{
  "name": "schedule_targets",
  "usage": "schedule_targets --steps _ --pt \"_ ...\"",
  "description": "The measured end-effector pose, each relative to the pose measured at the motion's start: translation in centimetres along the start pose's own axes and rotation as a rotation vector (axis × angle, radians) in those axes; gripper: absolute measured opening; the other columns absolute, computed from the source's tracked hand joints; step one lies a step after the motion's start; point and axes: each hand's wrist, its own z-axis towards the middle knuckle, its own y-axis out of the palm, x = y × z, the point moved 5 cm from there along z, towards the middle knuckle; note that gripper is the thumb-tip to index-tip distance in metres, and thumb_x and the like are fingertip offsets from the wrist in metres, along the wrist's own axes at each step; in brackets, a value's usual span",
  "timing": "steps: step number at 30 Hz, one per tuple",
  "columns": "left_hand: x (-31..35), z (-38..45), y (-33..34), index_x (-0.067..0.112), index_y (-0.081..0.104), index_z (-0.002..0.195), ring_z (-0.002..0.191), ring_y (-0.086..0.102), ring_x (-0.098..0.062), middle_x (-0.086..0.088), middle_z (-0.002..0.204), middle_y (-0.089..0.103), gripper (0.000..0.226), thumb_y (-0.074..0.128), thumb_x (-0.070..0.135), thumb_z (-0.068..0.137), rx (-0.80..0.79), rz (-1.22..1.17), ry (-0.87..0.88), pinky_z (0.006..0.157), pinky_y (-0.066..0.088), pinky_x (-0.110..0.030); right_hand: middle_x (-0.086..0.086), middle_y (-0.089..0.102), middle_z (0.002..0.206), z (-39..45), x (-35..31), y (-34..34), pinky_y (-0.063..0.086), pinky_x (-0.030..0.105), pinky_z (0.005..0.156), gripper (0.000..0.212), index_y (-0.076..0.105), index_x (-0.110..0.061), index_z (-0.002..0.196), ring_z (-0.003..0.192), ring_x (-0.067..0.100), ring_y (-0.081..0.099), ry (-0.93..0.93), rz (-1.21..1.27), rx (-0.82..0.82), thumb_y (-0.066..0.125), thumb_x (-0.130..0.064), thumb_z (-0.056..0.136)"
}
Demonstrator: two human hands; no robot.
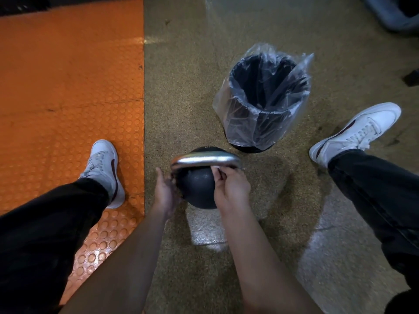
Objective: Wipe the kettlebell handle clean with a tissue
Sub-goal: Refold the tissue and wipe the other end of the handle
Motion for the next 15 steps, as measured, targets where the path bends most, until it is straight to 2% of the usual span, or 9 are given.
schedule_targets --steps 2,4,7,9,11,13,15 --pt "0.0 0.0 0.1 0.03 0.037 0.151 0.149 0.027 -0.026 -0.001 0.156 0.042 0.082 0.007 0.079 0.092 -0.002 -0.01 -0.001 0.118 0.015 -0.06 0.02 0.062 0.121 0.7 0.2 -0.4 0.056 0.033 0.096 0.012 0.061 0.004 0.099 0.105 0.023 0.067 0.027 0.043 0.035 0.053 0.011 0.095" --pt "0.1 0.1 0.3 0.031 0.036 0.152 0.15 0.025 -0.027 0.0 0.157 0.04 0.081 0.008 0.078 0.093 0.001 -0.031 -0.012 0.118 0.013 -0.062 0.024 0.061 0.125 1.0 0.3 -1.5 0.054 0.031 0.098 0.01 0.061 0.005 0.099 0.109 0.027 0.066 0.077 0.197 0.097 0.052 0.008 0.097" --pt "0.2 -0.1 0.4 0.035 0.043 0.143 0.149 0.026 -0.026 0.002 0.155 0.042 0.073 0.007 0.076 0.094 -0.008 -0.056 -0.011 0.116 0.013 -0.063 0.023 0.06 0.13 1.3 0.6 -3.5 0.055 0.015 0.083 0.012 0.061 -0.007 0.101 0.11 0.028 0.065 0.095 0.182 0.183 0.05 -0.003 0.101" --pt "0.3 -0.2 0.7 0.035 0.042 0.143 0.149 0.027 -0.026 0.002 0.155 0.042 0.073 0.006 0.075 0.094 -0.017 -0.056 0.002 0.116 0.014 -0.064 0.024 0.059 0.125 1.0 0.7 -3.7 0.059 0.022 0.084 0.022 0.058 0.005 0.121 0.108 0.028 0.066 0.102 0.22 0.158 0.051 0.002 0.1" --pt "0.3 -0.1 0.7 0.032 0.039 0.148 0.15 0.024 -0.028 -0.001 0.157 0.04 0.075 0.008 0.074 0.095 0.001 -0.066 0.003 0.116 0.013 -0.063 0.025 0.059 0.123 1.0 0.8 -3.3 0.057 0.032 0.094 0.029 0.054 0.01 0.126 0.11 0.029 0.066 0.134 0.25 0.104 0.053 0.005 0.098" --pt "0.2 0.1 0.4 0.026 0.038 0.151 0.151 0.023 -0.031 -0.005 0.158 0.038 0.078 0.013 0.075 0.095 0.028 -0.097 -0.003 0.119 0.012 -0.063 0.02 0.062 0.122 0.4 0.3 -2.0 0.052 0.034 0.103 0.016 0.062 0.006 0.112 0.115 0.027 0.064 0.093 0.145 0.006 0.053 0.002 0.098" --pt "0.0 0.3 0.3 0.029 0.043 0.147 0.15 0.024 -0.03 -0.004 0.156 0.042 0.078 0.015 0.078 0.093 -0.005 -0.107 -0.012 0.118 0.01 -0.066 0.012 0.063 0.115 0.4 0.3 -0.6 0.052 0.033 0.103 0.013 0.065 -0.005 0.098 0.111 0.024 0.065 0.033 -0.086 -0.059 0.052 0.0 0.096"
